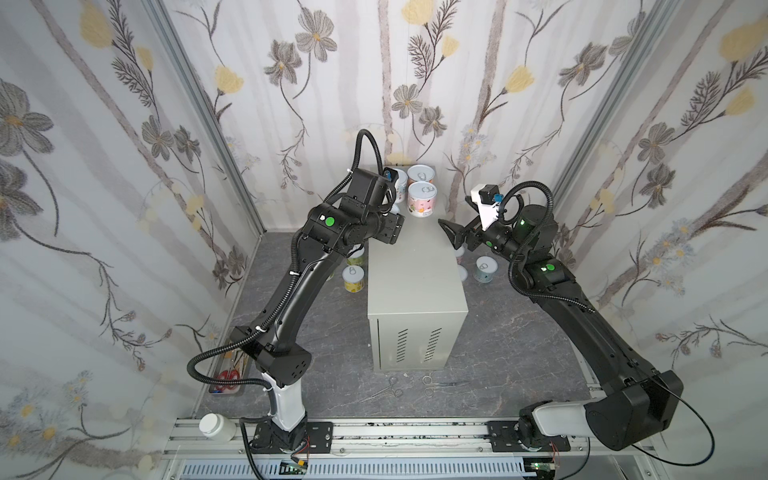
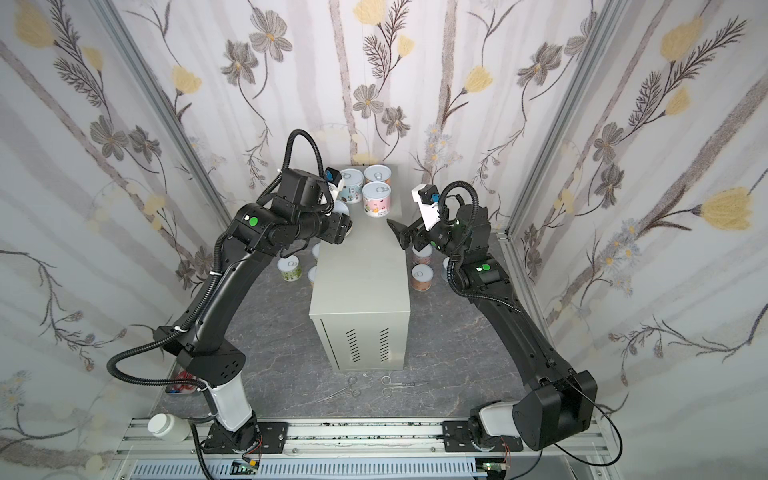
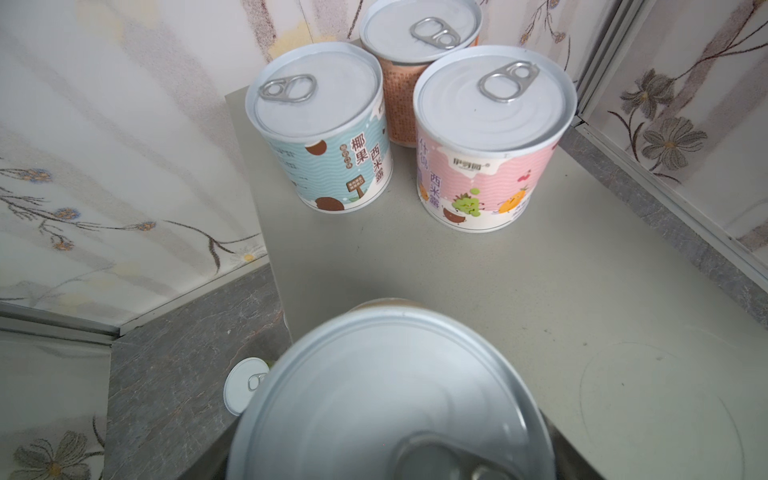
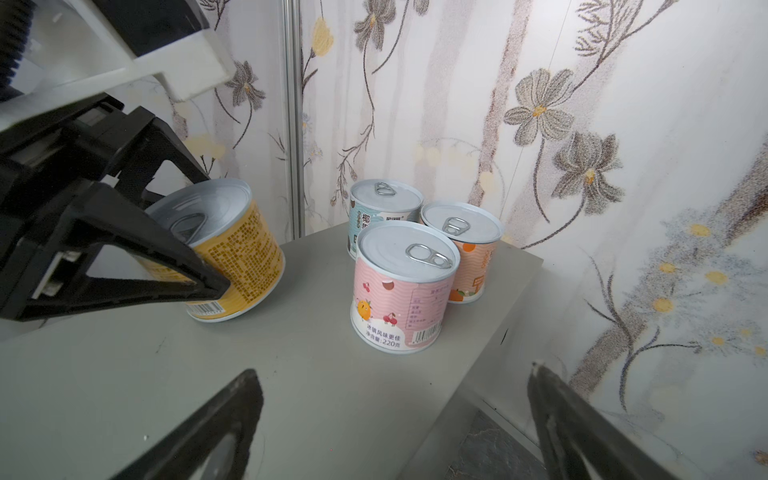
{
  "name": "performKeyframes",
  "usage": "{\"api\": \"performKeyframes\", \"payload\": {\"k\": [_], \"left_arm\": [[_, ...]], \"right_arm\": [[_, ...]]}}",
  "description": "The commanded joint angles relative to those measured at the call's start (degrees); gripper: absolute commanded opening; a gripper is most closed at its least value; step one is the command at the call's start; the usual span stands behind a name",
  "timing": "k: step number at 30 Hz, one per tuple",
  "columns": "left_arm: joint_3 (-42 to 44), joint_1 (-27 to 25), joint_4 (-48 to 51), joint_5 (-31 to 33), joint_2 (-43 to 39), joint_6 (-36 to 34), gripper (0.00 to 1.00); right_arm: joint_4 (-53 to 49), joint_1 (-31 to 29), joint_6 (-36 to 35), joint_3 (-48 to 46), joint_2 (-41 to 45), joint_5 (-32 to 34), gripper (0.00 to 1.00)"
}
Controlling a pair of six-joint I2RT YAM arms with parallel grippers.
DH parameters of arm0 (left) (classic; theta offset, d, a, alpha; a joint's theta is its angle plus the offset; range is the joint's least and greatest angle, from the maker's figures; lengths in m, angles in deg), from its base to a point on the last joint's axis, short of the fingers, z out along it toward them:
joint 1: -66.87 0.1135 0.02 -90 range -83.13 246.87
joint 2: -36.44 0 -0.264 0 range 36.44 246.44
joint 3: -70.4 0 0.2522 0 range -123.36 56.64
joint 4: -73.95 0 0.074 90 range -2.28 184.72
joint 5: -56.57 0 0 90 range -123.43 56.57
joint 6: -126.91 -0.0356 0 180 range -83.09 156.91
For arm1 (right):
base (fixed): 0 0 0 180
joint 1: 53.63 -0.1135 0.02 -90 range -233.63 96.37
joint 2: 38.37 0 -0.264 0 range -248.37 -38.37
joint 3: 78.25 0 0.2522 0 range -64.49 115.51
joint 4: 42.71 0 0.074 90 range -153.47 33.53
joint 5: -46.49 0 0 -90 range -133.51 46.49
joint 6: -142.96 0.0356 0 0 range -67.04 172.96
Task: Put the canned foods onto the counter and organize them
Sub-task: 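Lower the yellow can in front of the cans while the right gripper approaches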
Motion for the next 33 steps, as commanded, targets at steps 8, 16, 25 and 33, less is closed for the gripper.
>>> {"api": "performKeyframes", "payload": {"k": [8, 16, 25, 33], "left_arm": [[0.1, -0.1, -0.9, -0.4, 1.5, -0.6, 0.79], [-0.3, -0.1, -2.3, -0.8, 2.6, -0.5, 0.78], [-0.4, -0.1, -6.0, -2.1, 1.0, -2.1, 0.93], [15.9, 0.4, -19.8, -5.3, -9.8, -7.3, 0.98]], "right_arm": [[1.1, -0.1, -1.1, -0.9, 0.8, 0.6, 1.00], [1.4, 0.0, -1.1, -1.7, 1.1, 0.8, 1.00], [2.8, 0.0, 0.2, -0.8, -0.1, -1.2, 1.00], [7.5, -0.1, 4.1, -0.3, -2.7, -3.4, 1.00]]}}
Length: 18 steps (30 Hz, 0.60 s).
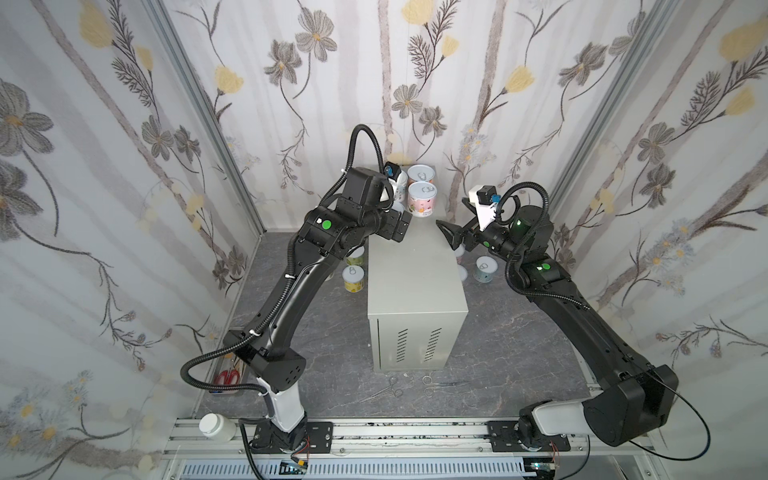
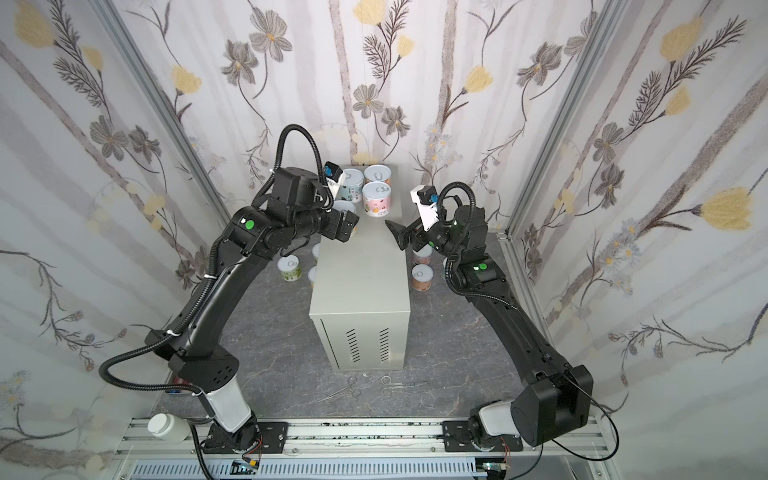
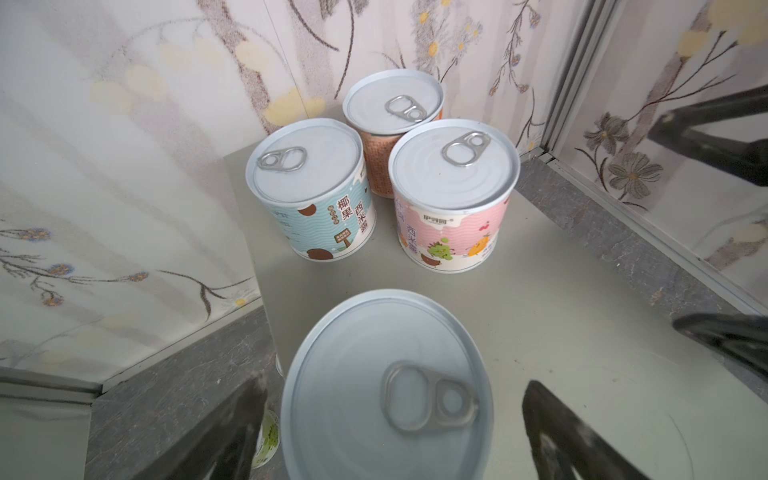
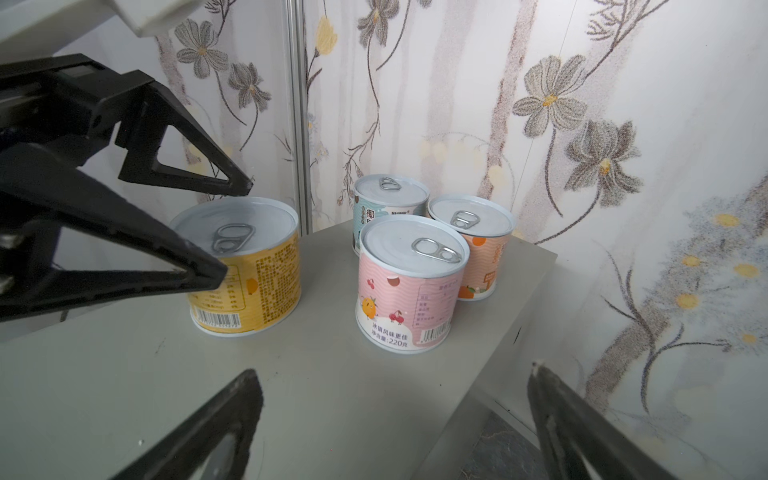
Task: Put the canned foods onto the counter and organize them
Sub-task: 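Lower the yellow can in front of the cans while the right gripper approaches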
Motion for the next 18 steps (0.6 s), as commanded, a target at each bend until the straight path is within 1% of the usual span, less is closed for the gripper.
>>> {"api": "performKeyframes", "payload": {"k": [1, 4, 10, 14, 18], "left_arm": [[11.0, 0.6, -12.2, -2.7, -6.4, -4.2, 0.98], [22.3, 1.9, -20.7, -3.9, -13.4, -4.9, 0.99], [36.9, 4.7, -31.7, -7.1, -22.8, -5.2, 0.99], [43.9, 6.4, -39.3, -9.9, -26.6, -5.2, 0.98], [46.7, 8.0, -43.6, -14.1, -27.0, -4.5, 0.97]], "right_arm": [[5.1, -0.1, 2.2, 0.4, -1.2, -1.4, 1.00], [6.6, -0.2, 2.8, 0.2, -2.0, -0.8, 1.00], [8.4, -1.1, 3.8, 0.4, -3.1, 1.1, 1.00], [8.6, -1.6, 5.5, 1.7, -4.5, 1.1, 1.00], [8.1, -2.6, 5.0, 2.6, -5.4, 3.2, 1.00]]}}
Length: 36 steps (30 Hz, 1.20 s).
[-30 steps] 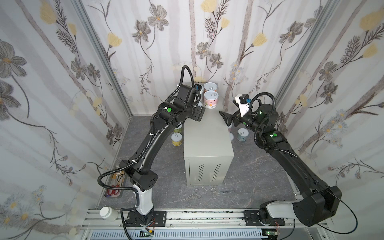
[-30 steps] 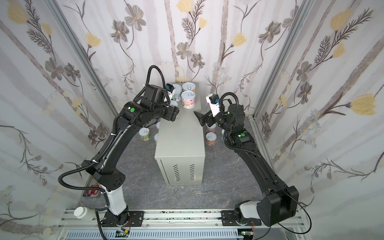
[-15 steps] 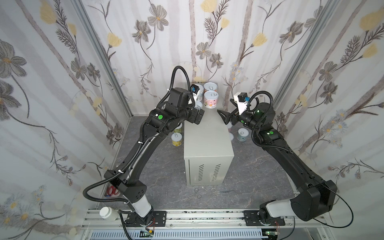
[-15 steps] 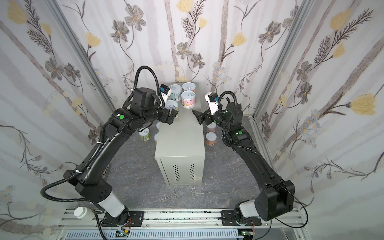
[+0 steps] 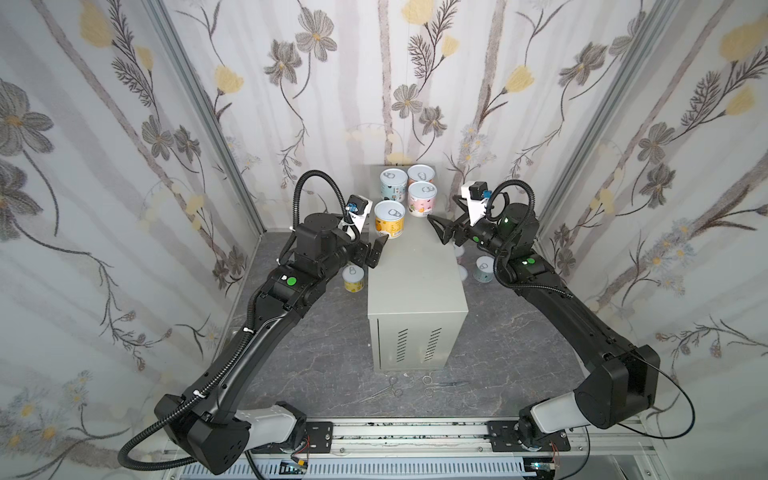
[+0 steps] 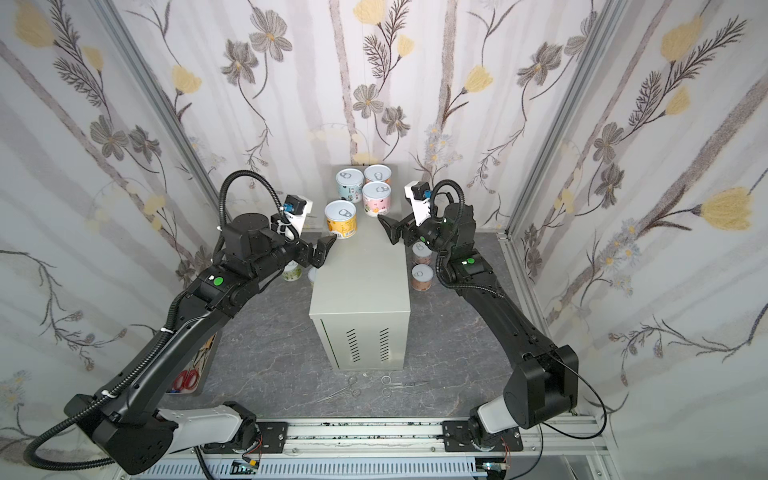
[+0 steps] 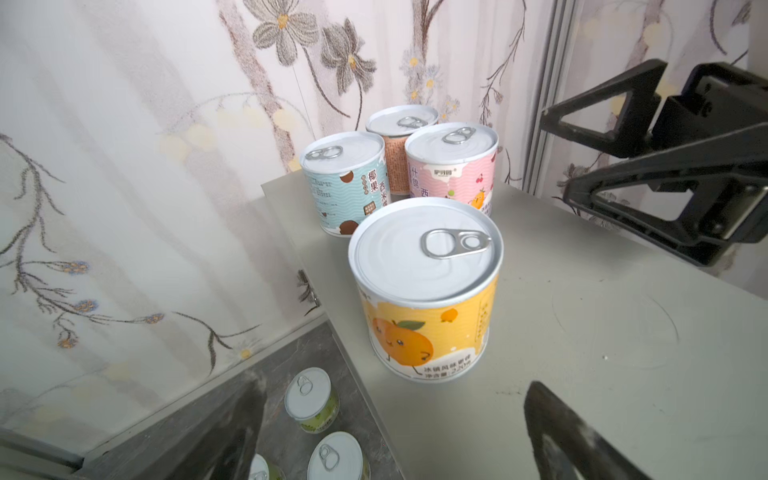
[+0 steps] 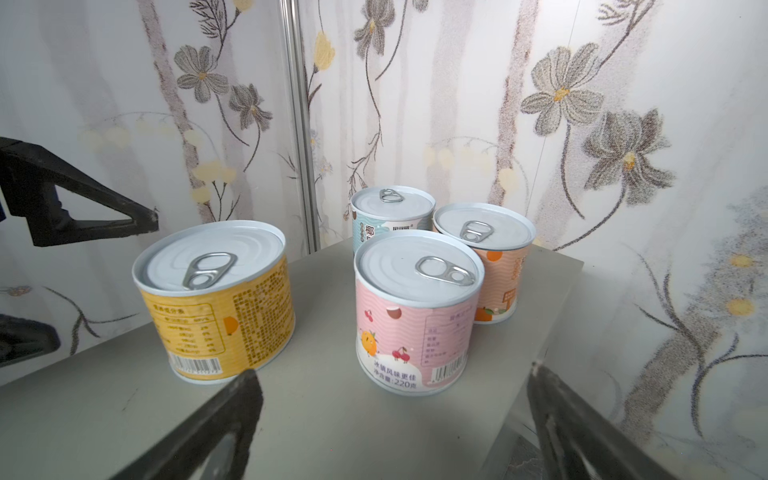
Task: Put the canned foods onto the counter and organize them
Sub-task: 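Lower the yellow can in front of the cans while the right gripper approaches, then set the yellow can beside the pink can while the right gripper holds nearby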
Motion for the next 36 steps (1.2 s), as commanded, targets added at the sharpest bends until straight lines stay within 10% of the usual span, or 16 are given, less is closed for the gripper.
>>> {"api": "performKeyframes", "payload": {"k": [1, 36], "left_arm": [[1.4, 0.8, -8.9, -5.2, -0.2, -0.1, 0.96], [-2.0, 3.0, -17.1, -9.0, 12.6, 0.4, 0.81]], "right_arm": [[2.8, -0.7, 0.1, 1.0, -0.5, 2.0, 1.00], [2.3, -1.7, -1.6, 4.0, -5.3, 4.9, 1.00]]}}
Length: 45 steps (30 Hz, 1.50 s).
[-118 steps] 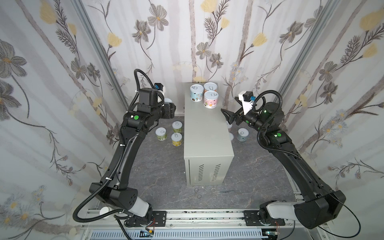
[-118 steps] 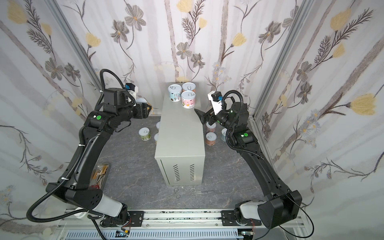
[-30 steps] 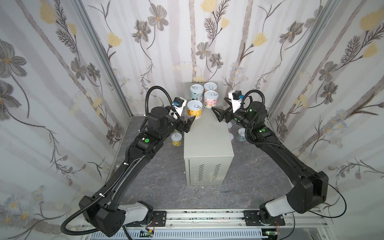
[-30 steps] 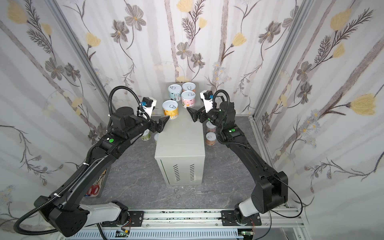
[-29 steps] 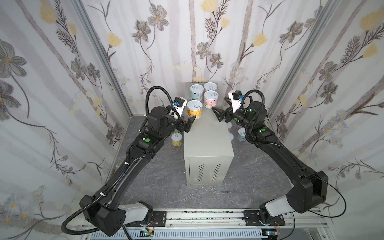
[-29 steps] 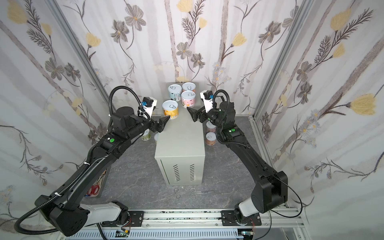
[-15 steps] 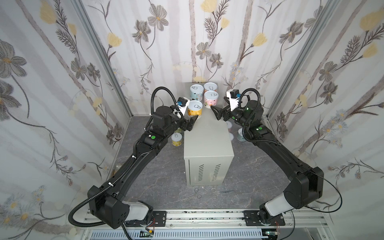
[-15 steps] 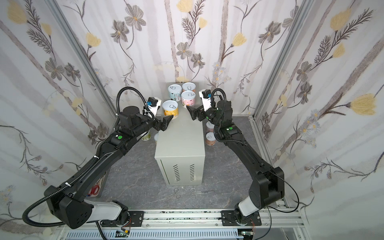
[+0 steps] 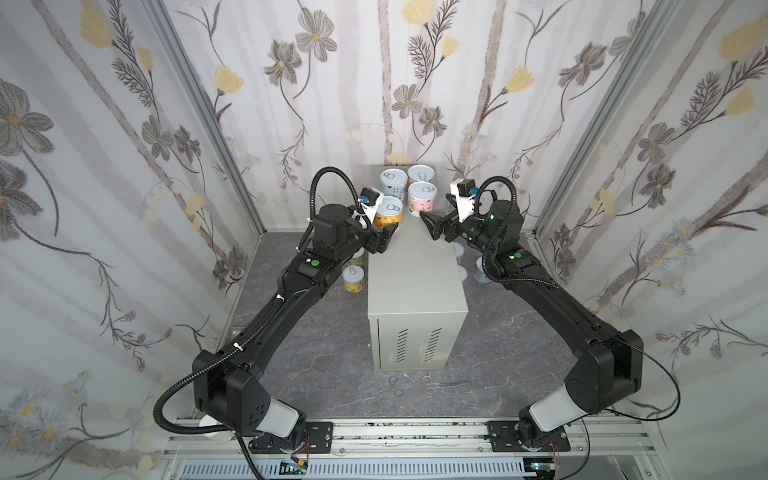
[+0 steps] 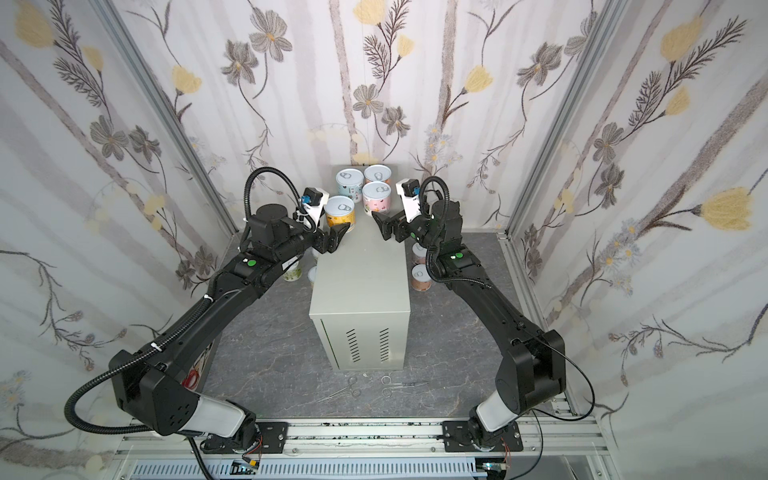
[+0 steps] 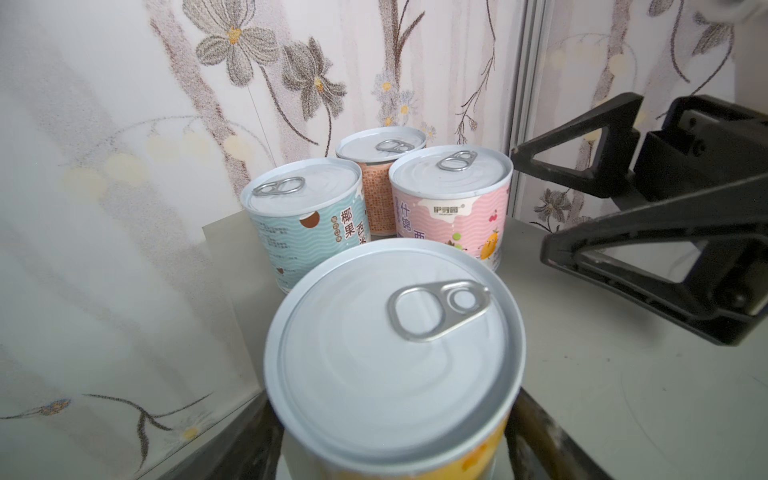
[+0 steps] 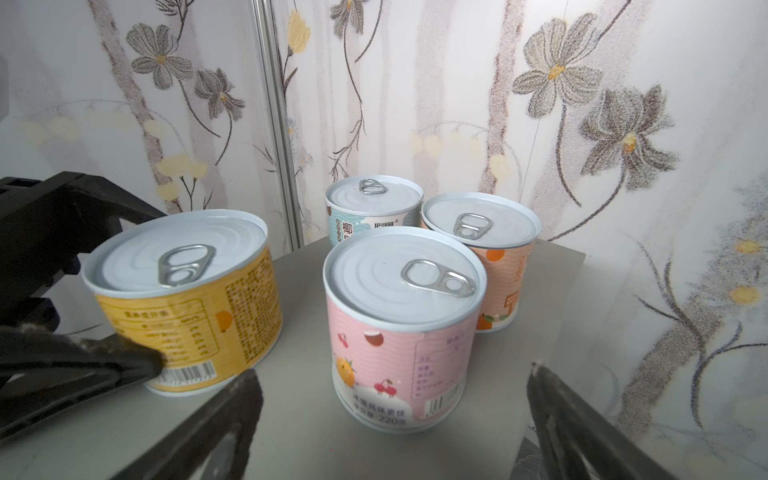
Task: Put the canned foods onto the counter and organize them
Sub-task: 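Set the yellow can beside the pink can while the right gripper holds nearby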
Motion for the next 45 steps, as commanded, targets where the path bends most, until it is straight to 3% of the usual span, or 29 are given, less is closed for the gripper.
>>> {"api": "performKeyframes", "payload": {"k": [1, 16, 45], "left_arm": [[-1.0, 0.2, -2.8, -1.1, 1.0, 0.3, 0.81], [-6.6, 0.6, -2.6, -4.0, 7.0, -0.5, 0.75], [-11.9, 1.7, -2.9, -3.8, 13.0, -0.3, 0.73]], "right_arm": [[2.2, 0.0, -1.0, 0.7, -0.4, 0.1, 1.00], [2.3, 0.1, -1.7, 0.6, -0.9, 0.7, 1.00], [2.2, 0.6, -2.8, 2.0, -3.8, -0.2, 1.00]]}}
